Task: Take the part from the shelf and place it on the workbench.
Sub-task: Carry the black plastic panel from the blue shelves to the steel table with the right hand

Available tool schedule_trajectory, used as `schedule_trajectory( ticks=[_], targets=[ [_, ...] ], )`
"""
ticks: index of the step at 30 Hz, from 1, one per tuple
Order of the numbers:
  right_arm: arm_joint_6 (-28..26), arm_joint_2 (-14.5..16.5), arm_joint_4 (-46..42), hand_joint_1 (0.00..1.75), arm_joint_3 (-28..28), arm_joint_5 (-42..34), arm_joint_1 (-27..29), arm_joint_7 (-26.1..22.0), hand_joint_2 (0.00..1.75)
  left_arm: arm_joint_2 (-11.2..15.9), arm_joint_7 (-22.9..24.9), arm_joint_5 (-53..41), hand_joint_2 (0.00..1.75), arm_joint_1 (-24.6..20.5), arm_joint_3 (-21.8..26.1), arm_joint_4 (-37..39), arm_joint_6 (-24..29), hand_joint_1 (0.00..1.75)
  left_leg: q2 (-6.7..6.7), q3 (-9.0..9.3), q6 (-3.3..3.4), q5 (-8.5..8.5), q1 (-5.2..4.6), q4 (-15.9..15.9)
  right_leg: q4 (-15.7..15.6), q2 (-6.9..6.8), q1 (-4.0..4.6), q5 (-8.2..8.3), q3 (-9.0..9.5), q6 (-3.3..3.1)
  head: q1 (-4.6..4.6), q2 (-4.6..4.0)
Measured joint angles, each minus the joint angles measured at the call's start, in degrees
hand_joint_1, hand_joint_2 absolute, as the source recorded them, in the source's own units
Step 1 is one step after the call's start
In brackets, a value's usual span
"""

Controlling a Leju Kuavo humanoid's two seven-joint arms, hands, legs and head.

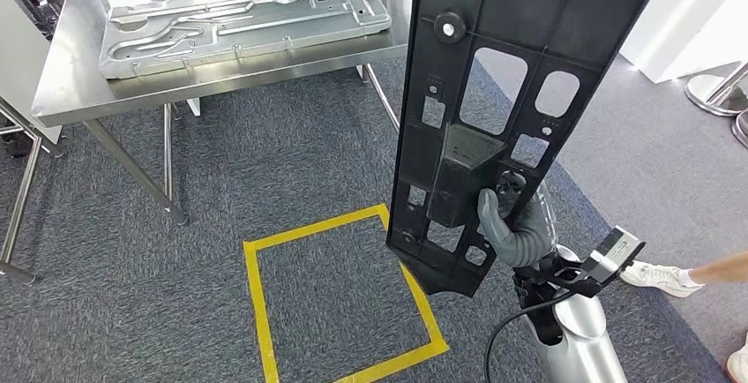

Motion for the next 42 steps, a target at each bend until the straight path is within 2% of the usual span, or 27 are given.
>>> schedule_trajectory(
  ticks=[2, 3, 6, 7, 8, 9, 11, 13, 16, 18, 21, 22, 23, 24, 26, 27, 28, 30, 32, 33, 34, 36, 38, 39, 40, 41, 42],
  targets=[
    [-0.2, 0.0, -0.2, 1.75, 0.0, 0.0, 0.0, 0.0, 1.75, 0.0, 0.0, 0.0, 0.0, 0.0, 0.0, 0.0, 0.0, 0.0, -0.01, 1.11, 0.6, -0.28, 0.22, -0.7, 1.7, -0.29, -0.07, -0.38, -0.37, 0.54, 0.01, 0.0],
    [-0.3, 0.0, -0.3, 1.75, 0.0, 0.0, -0.1, 0.0, 1.75, 0.0, 0.1, 0.0, 0.0, 0.0, 0.0, 0.0, 0.0, 0.0, 0.0, 1.7, 0.84, -0.45, 0.38, -1.0, 4.0, -0.5, -0.13, -1.22, -1.51, 0.79, 0.0, 0.0],
    [-0.7, 0.0, -0.4, 1.75, 0.0, 0.0, 0.1, 0.0, 1.75, 0.0, 0.2, -0.1, 0.0, -0.1, 0.0, 0.0, -0.1, 0.0, 0.04, 2.81, 1.13, -1.31, 0.51, -1.2, 14.4, -0.92, -0.37, -4.81, -8.61, 1.39, 0.0, 0.0],
    [-0.7, 0.0, -0.4, 1.75, 0.0, 0.0, 0.3, 0.0, 1.75, 0.0, 0.2, -0.1, 0.0, 0.0, 0.0, 0.0, -0.2, 0.0, 0.04, 3.16, 1.08, -1.66, 0.51, -1.2, 16.2, -0.97, -0.44, -4.8, -10.52, 1.49, 0.0, 0.0],
    [-0.7, 0.0, -0.4, 1.75, 0.0, 0.0, 0.5, 0.0, 1.75, 0.0, 0.2, 0.0, 0.0, 0.1, 0.1, 0.0, -0.2, 0.0, 0.04, 3.62, 1.0, -2.04, 0.52, -1.2, 16.0, -1.06, -0.47, -3.62, -11.4, 1.5, 0.0, 0.0],
    [-0.8, 0.0, -0.4, 1.75, 0.0, 0.0, 0.6, 0.0, 1.75, 0.0, 0.2, 0.0, 0.0, 0.1, 0.1, 0.0, -0.1, 0.0, 0.04, 4.21, 0.88, -2.47, 0.54, -1.2, 13.7, -1.17, -0.5, -1.31, -11.21, 1.43, 0.0, 0.0],
    [-0.9, 0.0, -0.4, 1.75, 0.0, 0.0, 0.6, 0.0, 1.75, -0.1, 0.2, 0.0, 0.0, 0.2, 0.1, 0.0, -0.1, 0.0, 0.05, 5.47, 0.44, -3.42, 0.52, -1.2, 6.4, -1.7, -0.42, 3.81, -9.05, 1.11, 0.01, 0.0],
    [-0.9, 0.0, -0.4, 1.75, 0.1, 0.0, 0.6, 0.0, 1.75, -0.1, 0.2, 0.0, 0.0, 0.1, 0.1, 0.0, -0.1, 0.0, 0.13, 6.0, -0.27, -4.22, 0.38, -1.3, 1.8, -2.23, -0.04, 5.31, -7.77, 0.41, 0.02, 0.0],
    [-1.0, 0.0, -0.5, 1.75, 0.1, 0.1, 0.9, 0.0, 1.75, 0.0, 0.3, 0.0, 0.0, 0.0, 0.1, 0.0, -0.1, 0.0, 0.37, 6.55, -1.35, -4.86, 0.24, -0.8, 1.1, -2.03, 0.07, 4.69, -7.22, -0.95, 0.02, 0.0],
    [-1.1, 0.0, -0.7, 1.75, 0.1, 0.1, 0.9, -0.1, 1.75, 0.0, 0.3, 0.0, 0.0, -0.1, 0.1, 0.0, -0.1, 0.0, 0.41, 5.54, -1.76, -6.07, 0.33, 2.2, 1.0, -1.8, 0.04, 4.12, -6.25, -1.74, 0.01, 0.0],
    [-1.2, 0.0, -0.7, 1.75, 0.1, 0.1, 1.0, -0.1, 1.75, 0.0, 0.3, -0.1, 0.0, -0.1, 0.1, 0.0, -0.2, 0.0, 0.39, -0.84, -1.95, -9.89, 0.41, 12.4, 1.0, -1.55, 0.43, 3.06, -5.01, -2.5, 0.0, 0.0],
    [-1.3, 0.0, -0.7, 1.75, 0.1, 0.1, 1.1, -0.1, 1.75, 0.0, 0.3, -0.1, 0.0, 0.0, 0.1, 0.0, -0.2, 0.0, 0.39, -2.78, -1.9, -10.46, 0.39, 14.6, 1.0, -1.43, 0.64, 2.64, -4.52, -2.64, 0.0, 0.0],
    [-1.3, 0.0, -0.7, 1.75, 0.1, 0.2, 1.2, -0.1, 1.75, 0.0, 0.2, -0.1, 0.0, 0.1, 0.1, 0.0, -0.2, 0.0, 0.38, -3.89, -1.69, -9.98, 0.3, 15.0, 1.0, -1.28, 0.87, 2.16, -3.9, -2.75, 0.0, 0.0],
    [-1.4, 0.0, -0.8, 1.75, 0.1, 0.2, 1.3, -0.1, 1.75, 0.0, 0.1, -0.1, 0.0, 0.2, 0.1, 0.0, -0.2, 0.0, 0.37, -4.05, -1.33, -8.27, 0.15, 13.3, 1.0, -1.15, 1.13, 1.64, -3.16, -2.84, 0.0, 0.0],
    [-1.6, 0.0, -0.8, 1.75, 0.1, 0.3, 1.3, -0.2, 1.75, 0.1, 0.0, -0.1, 0.0, 0.3, 0.1, 0.0, -0.3, 0.0, 0.27, -2.43, -0.02, -2.85, -0.41, 6.5, 0.9, -1.01, 1.52, 0.55, -1.58, -2.95, 0.01, 0.0],
    [-1.7, 0.0, -0.8, 1.75, 0.1, 0.4, 1.4, -0.2, 1.75, 0.1, -0.1, -0.1, 0.0, 0.3, 0.1, 0.0, -0.3, 0.0, 0.17, -1.71, 0.58, -1.33, -0.78, 3.7, 0.8, -0.93, 1.6, 0.1, -0.94, -2.87, 0.02, 0.0],
    [-1.7, 0.0, -0.9, 1.75, 0.1, 0.4, 1.4, -0.3, 1.75, 0.2, -0.1, -0.1, 0.0, 0.3, 0.1, 0.0, -0.4, 0.0, 0.03, -1.12, 1.12, -0.61, -1.12, 2.0, 0.7, -0.85, 1.53, -0.33, -0.52, -2.65, 0.02, 0.0],
    [-1.7, 0.0, -1.0, 1.75, 0.1, 0.5, 1.8, -0.4, 1.75, 0.3, -0.3, -0.1, 0.0, 0.4, 0.1, 0.0, -0.4, 0.0, -0.14, -0.43, 1.84, -0.88, -1.5, 0.4, 0.9, -0.73, 1.32, -0.51, 0.18, -2.05, 0.02, 0.0],
    [-1.7, 0.0, -1.1, 1.75, 0.1, 0.6, 2.1, -0.4, 1.75, 0.3, -0.4, -0.1, 0.0, 0.5, 0.1, 0.0, -0.6, 0.0, -0.1, 1.35, 2.14, -0.27, -1.17, -1.2, 1.9, -0.79, 1.28, -0.62, 0.51, -1.54, 0.03, 0.0],
    [-1.7, 0.0, -1.2, 1.75, 0.1, 0.7, 2.0, -0.4, 1.75, 0.3, -0.4, -0.1, 0.0, 0.5, 0.1, 0.0, -0.6, 0.0, -0.05, 2.31, 2.08, -0.32, -0.96, -1.7, 3.4, -0.83, 1.22, -1.01, -0.14, -1.17, 0.04, 0.0],
    [-1.6, 0.0, -1.3, 1.75, 0.1, 0.7, 1.8, -0.4, 1.75, 0.3, -0.5, 0.0, 0.0, 0.3, 0.1, 0.0, -0.7, 0.0, 0.0, 3.08, 2.01, -0.42, -0.72, -2.0, 5.9, -0.88, 1.05, -1.84, -1.62, -0.75, 0.04, 0.0],
    [-1.6, 0.0, -1.3, 1.75, 0.2, 0.7, 1.5, -0.4, 1.75, 0.3, -0.6, 0.0, 0.0, 0.0, 0.1, 0.0, -0.9, 0.0, -0.02, 3.98, 1.81, -1.12, -0.47, -2.2, 12.4, -0.97, 0.33, -4.05, -6.35, 0.32, 0.04, 0.0],
    [-1.6, 0.0, -1.2, 1.75, 0.2, 0.7, 1.5, -0.4, 1.75, 0.3, -0.7, 0.0, 0.0, 0.1, 0.1, 0.0, -1.1, 0.0, -0.12, 5.12, 1.3, -2.22, 0.03, -2.2, 15.5, -1.09, -0.54, -4.79, -10.26, 1.37, 0.04, 0.0],
    [-1.6, 0.0, -1.2, 1.75, 0.2, 0.7, 1.5, -0.4, 1.75, 0.3, -0.7, -0.1, 0.0, 0.3, 0.1, 0.0, -1.1, 0.0, -0.16, 5.93, 0.93, -2.9, 0.39, -2.1, 14.5, -1.19, -0.98, -3.63, -10.95, 1.94, 0.04, 0.0],
    [-1.7, 0.0, -1.2, 1.75, 0.2, 0.7, 1.5, -0.4, 1.75, 0.3, -0.7, -0.1, 0.0, 0.4, 0.1, 0.0, -1.1, 0.0, -0.2, 6.86, 0.46, -3.69, 0.8, -2.1, 11.7, -1.35, -1.44, -1.26, -10.81, 2.52, 0.04, 0.0],
    [-1.7, 0.0, -1.2, 1.75, 0.2, 0.7, 1.5, -0.4, 1.75, 0.3, -0.7, -0.1, 0.0, 0.5, 0.1, 0.0, -1.1, 0.0, -0.22, 7.64, -0.07, -4.55, 1.11, -2.0, 8.1, -1.63, -1.96, 2.13, -10.28, 3.09, 0.05, 0.0],
    [-1.7, 0.0, -1.1, 1.75, 0.2, 0.7, 1.5, -0.4, 1.75, 0.3, -0.7, -0.1, 0.0, 0.5, 0.1, 0.0, -1.2, 0.0, -0.24, 8.34, -0.6, -5.38, 1.33, -1.8, 5.0, -1.91, -2.23, 4.52, -9.84, 3.26, 0.04, 0.0]
  ],
)
